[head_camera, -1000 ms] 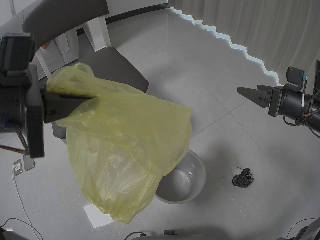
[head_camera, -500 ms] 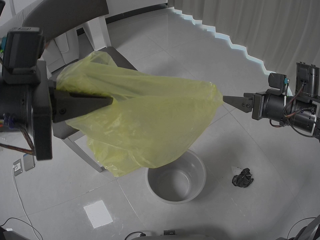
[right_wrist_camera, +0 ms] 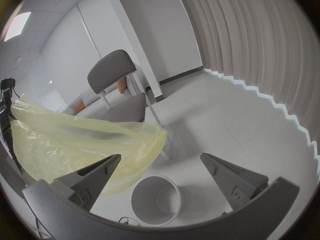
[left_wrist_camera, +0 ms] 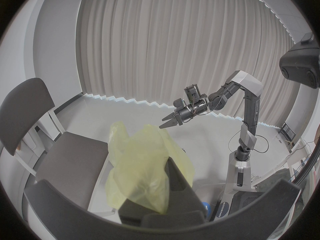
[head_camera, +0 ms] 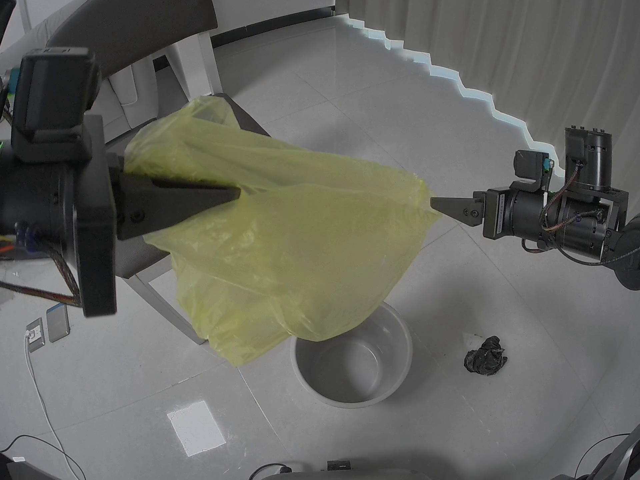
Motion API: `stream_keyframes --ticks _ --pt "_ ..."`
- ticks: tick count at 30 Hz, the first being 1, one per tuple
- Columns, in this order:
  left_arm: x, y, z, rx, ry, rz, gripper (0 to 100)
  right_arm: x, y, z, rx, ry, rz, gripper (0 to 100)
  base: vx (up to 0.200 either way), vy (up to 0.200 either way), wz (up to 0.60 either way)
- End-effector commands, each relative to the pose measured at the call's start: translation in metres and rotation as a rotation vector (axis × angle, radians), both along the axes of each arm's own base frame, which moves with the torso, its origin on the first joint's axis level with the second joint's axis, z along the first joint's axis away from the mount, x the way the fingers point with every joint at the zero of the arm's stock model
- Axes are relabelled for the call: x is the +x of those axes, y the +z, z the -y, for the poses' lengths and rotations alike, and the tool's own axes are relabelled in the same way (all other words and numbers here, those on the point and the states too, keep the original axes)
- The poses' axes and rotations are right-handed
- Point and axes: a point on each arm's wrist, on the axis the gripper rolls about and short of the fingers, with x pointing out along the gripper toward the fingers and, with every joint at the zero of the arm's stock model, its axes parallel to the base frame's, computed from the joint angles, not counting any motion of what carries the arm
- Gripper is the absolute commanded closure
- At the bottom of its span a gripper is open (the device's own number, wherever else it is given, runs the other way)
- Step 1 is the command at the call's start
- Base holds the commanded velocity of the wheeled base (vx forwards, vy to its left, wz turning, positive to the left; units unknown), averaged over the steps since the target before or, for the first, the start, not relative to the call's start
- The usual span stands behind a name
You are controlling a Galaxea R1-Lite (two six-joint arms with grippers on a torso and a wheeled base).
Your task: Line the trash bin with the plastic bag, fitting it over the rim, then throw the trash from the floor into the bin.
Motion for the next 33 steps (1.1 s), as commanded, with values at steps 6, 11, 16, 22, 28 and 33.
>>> stream_keyframes --ticks 6,11,16,22,28,33 --pt "0.004 0.0 0.004 -0.014 -0.002 0.011 100 0.007 -0.019 -0.007 -0.021 0.038 -0.079 0 0.0 0.0 0.0" --pt "0.003 0.001 0.004 -0.018 -0.004 0.017 100 0.014 -0.031 -0.011 -0.023 0.058 -0.122 0 0.0 0.0 0.0" --pt "0.003 -0.002 0.004 -0.009 -0.006 0.008 100 0.019 -0.012 -0.011 -0.002 0.053 -0.072 0 0.0 0.0 0.0" --pt "0.003 -0.004 0.004 -0.007 -0.009 0.006 100 0.024 -0.004 -0.012 -0.004 0.051 -0.073 0 0.0 0.0 0.0" --pt "0.004 -0.003 0.006 -0.006 -0.019 0.03 100 0.031 -0.024 -0.018 -0.028 0.06 -0.129 0 0.0 0.0 0.0" --pt "0.007 -0.004 0.009 -0.006 -0.019 0.03 100 0.025 -0.037 -0.016 -0.045 0.062 -0.173 0 0.0 0.0 0.0"
